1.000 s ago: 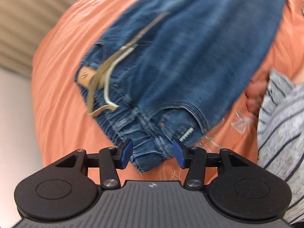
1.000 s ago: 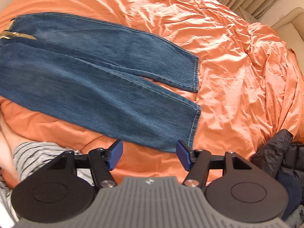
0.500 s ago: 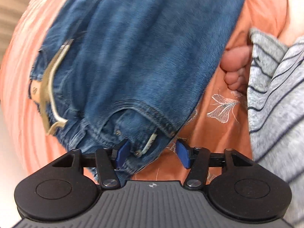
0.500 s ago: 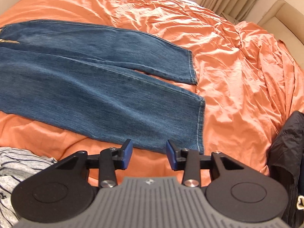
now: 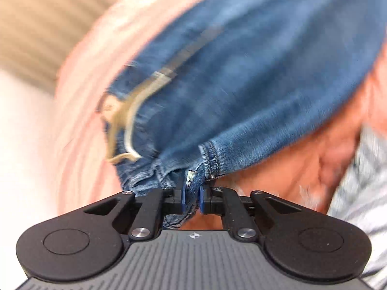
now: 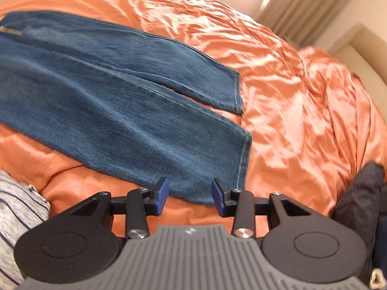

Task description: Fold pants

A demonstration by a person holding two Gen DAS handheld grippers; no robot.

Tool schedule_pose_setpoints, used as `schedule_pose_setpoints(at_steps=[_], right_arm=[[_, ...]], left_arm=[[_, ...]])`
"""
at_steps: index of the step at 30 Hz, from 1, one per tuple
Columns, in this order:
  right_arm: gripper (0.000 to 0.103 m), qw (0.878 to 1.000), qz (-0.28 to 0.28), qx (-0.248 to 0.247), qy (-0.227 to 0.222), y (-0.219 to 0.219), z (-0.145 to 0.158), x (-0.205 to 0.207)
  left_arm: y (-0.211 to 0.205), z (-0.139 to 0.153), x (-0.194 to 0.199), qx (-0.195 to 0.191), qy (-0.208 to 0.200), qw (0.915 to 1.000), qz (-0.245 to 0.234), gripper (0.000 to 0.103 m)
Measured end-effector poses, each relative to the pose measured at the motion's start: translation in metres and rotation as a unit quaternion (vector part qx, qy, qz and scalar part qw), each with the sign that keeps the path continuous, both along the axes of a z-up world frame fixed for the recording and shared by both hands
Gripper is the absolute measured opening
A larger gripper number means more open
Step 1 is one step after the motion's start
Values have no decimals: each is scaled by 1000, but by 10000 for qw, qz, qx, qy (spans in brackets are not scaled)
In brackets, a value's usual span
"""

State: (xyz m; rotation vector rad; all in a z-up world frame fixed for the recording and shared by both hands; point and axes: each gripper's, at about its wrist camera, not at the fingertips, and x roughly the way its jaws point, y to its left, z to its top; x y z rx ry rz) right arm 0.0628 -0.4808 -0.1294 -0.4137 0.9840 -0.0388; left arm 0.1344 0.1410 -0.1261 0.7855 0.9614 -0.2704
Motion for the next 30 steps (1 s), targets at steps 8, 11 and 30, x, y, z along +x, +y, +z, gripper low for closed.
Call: schedule_pose_setpoints(at_steps=[8, 11, 30], right_arm=[[22, 9891, 1214, -746, 377, 3, -42, -2], [22, 9801, 1584, -1069, 527, 8, -64, -7], [0, 9607, 1752, -2039, -695, 26, -50, -8]], left_arm=[[6, 17, 17, -774, -209, 9911, 1061, 9], [6, 17, 19, -820, -225, 9886, 1243, 9], [18, 39, 12, -1497, -807, 9612, 2173, 9]])
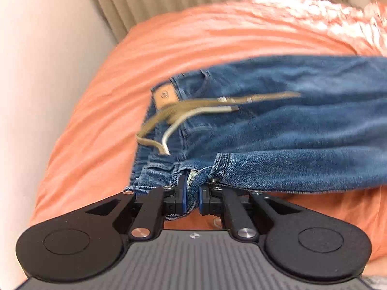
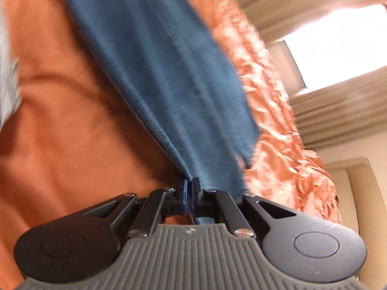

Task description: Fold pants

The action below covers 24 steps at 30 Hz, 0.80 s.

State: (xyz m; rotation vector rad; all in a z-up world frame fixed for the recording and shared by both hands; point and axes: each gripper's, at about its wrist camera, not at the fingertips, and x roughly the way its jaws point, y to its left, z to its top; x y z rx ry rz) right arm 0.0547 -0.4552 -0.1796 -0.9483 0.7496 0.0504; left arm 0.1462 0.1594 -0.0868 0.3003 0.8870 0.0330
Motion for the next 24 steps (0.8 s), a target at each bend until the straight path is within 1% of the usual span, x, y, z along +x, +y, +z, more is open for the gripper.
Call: schedule_pose_setpoints(at_steps=[3, 6, 9, 11, 13, 16, 18, 20, 22, 24], right_arm=[[0, 9983, -274, 291, -419, -2, 39, 14], [0, 9943, -594, 557, -682, -6, 73, 46], [0, 9890, -933, 888, -727, -12, 97, 86], [0, 9878, -1064, 916, -670, -13, 104, 115], [0, 9889, -1108, 772, -626, -12, 104, 146], [0, 9885, -1226, 712, -526, -13, 101, 195], [0, 9883, -1283, 702, -441, -14, 95, 230], [0, 9881, -1338, 685, -331, -17, 85, 262], [0, 9880, -1392, 652, -154, -19, 69, 297], [0, 9875, -1439, 625, 119, -21, 46, 328]], left_arm=[[3, 21, 1, -134, -349, 9992, 105, 9], [-4, 45, 10, 82, -707, 9975, 22, 9], [-7, 63, 35, 110, -813, 9966, 40, 9], [-11, 69, 57, 237, -788, 9966, 30, 9], [-21, 71, 82, 506, -750, 9959, -45, 9], [-31, 71, 122, 733, -631, 9953, -60, 9], [-34, 65, 151, 822, -535, 9952, -56, 9], [-37, 57, 177, 889, -421, 9951, -66, 9], [-41, 42, 208, 1024, -233, 9944, -127, 9], [-45, 23, 236, 1161, -43, 9930, -206, 9]])
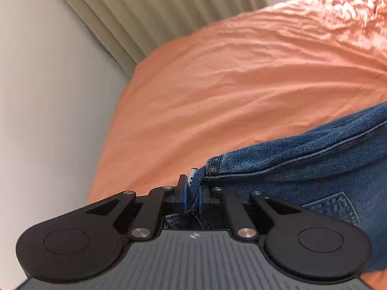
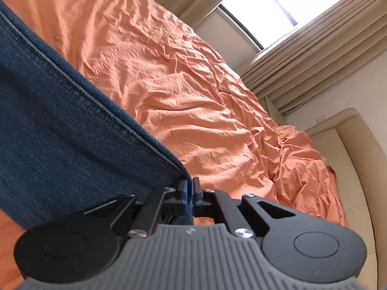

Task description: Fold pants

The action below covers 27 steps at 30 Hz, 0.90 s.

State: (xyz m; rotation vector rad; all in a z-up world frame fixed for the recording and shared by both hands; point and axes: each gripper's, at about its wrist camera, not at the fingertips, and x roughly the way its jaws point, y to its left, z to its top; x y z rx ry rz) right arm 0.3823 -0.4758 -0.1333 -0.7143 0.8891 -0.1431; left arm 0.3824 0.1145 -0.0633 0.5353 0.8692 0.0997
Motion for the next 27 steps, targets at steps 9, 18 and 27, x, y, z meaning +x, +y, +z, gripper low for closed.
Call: schedule_pose_setpoints(at_steps=[9, 18, 27], right_arm=[[0, 9951, -169, -37, 974, -5, -100, 82], [21, 9949, -467, 3, 889, -8, -108, 88], [57, 9832, -1132, 1426, 100, 24, -50, 32]], left_arm=[[-7, -88, 78, 332, 873, 9953, -254, 12], [1, -103, 70, 821, 630, 9914, -800, 83], [63, -25, 26, -637, 428, 9969, -185, 96]])
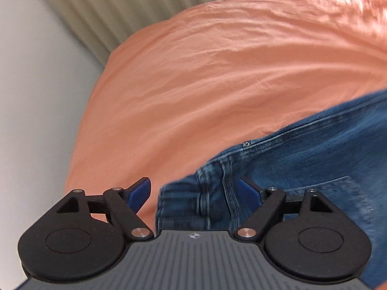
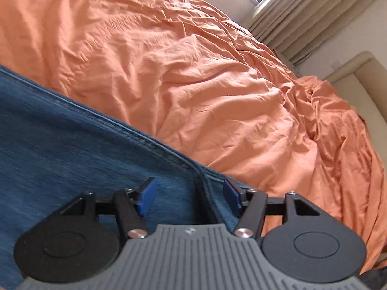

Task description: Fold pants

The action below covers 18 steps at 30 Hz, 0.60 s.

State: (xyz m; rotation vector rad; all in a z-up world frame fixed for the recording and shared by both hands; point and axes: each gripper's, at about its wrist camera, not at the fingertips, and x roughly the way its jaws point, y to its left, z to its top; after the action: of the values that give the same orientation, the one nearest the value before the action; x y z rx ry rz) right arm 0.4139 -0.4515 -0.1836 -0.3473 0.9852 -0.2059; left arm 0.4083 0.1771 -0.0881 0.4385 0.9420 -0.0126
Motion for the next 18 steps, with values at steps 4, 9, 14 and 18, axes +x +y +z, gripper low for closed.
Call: schedule_pose_setpoints(at_steps=[4, 9, 14, 18], right_arm=[[57, 9936, 93, 1113, -151, 50, 7, -39], [57, 9729, 239, 2267, -396, 122, 1, -86], [56, 9530, 94, 2998, -433, 177, -16, -111], [56, 9421, -104, 3314, -497, 203, -22, -117]], left_arm=[[41, 26, -35, -909, -47, 9940, 607, 96], [95, 29, -88, -2023, -329, 9654, 1610, 96], [128, -17, -137, -3725, -576, 8847, 2742, 96], [136, -61, -156, -4784, -900, 8045, 3402, 96]])
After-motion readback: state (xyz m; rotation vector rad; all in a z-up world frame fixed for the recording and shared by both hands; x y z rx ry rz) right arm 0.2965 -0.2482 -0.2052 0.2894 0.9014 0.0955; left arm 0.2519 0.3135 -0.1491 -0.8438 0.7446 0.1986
